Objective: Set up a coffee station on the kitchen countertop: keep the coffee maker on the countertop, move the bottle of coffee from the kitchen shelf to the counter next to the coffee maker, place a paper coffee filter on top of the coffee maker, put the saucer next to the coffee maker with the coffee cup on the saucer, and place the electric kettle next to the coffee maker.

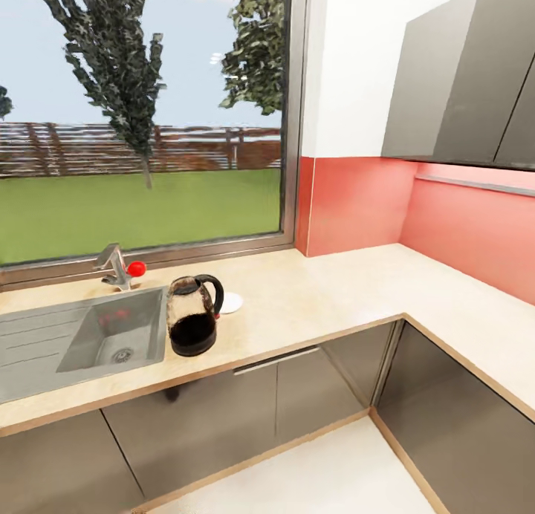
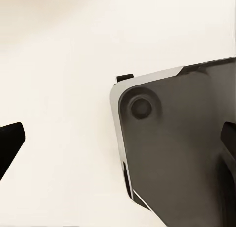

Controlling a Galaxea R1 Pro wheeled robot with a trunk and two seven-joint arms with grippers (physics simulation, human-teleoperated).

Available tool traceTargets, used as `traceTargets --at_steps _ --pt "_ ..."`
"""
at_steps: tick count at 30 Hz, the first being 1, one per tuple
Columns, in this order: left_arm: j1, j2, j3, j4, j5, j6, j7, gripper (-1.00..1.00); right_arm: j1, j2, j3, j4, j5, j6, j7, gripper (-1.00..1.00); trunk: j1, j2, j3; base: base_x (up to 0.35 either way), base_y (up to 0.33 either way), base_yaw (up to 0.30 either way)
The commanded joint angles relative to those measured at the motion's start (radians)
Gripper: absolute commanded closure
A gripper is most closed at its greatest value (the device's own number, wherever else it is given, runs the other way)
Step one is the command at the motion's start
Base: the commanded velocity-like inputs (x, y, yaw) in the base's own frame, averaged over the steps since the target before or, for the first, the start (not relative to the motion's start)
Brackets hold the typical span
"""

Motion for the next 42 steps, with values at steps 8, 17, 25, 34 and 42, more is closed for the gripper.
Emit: traceTargets --at_steps 8,17,25,34,42 --pt "0.000 0.000 0.009 -0.002 -0.009 -0.002 -0.007 -1.00 0.000 0.000 0.008 0.000 -0.008 -0.002 -0.003 -1.00 0.001 -0.002 -0.002 0.004 -0.274 0.279" --pt "0.000 0.006 0.028 -0.001 0.058 0.001 -0.007 -1.00 0.000 0.000 0.008 0.001 -0.008 -0.002 -0.003 -1.00 0.001 -0.002 -0.002 0.000 -0.277 0.279" --pt "0.000 0.006 0.097 0.019 0.100 0.003 0.111 -1.00 0.000 0.000 0.010 0.001 -0.008 -0.002 -0.003 -1.00 0.001 -0.002 -0.002 0.000 -0.278 0.279" --pt "0.000 0.002 0.099 0.019 0.102 0.003 0.122 -1.00 0.000 0.002 0.010 0.001 -0.008 -0.002 -0.003 -1.00 0.001 -0.002 -0.002 -0.009 -0.278 0.279" --pt "-0.001 0.002 0.099 0.019 0.102 0.002 0.124 -1.00 0.000 -0.001 0.010 0.000 -0.007 -0.001 -0.002 -1.00 0.001 -0.002 -0.002 -0.128 -0.272 0.093"
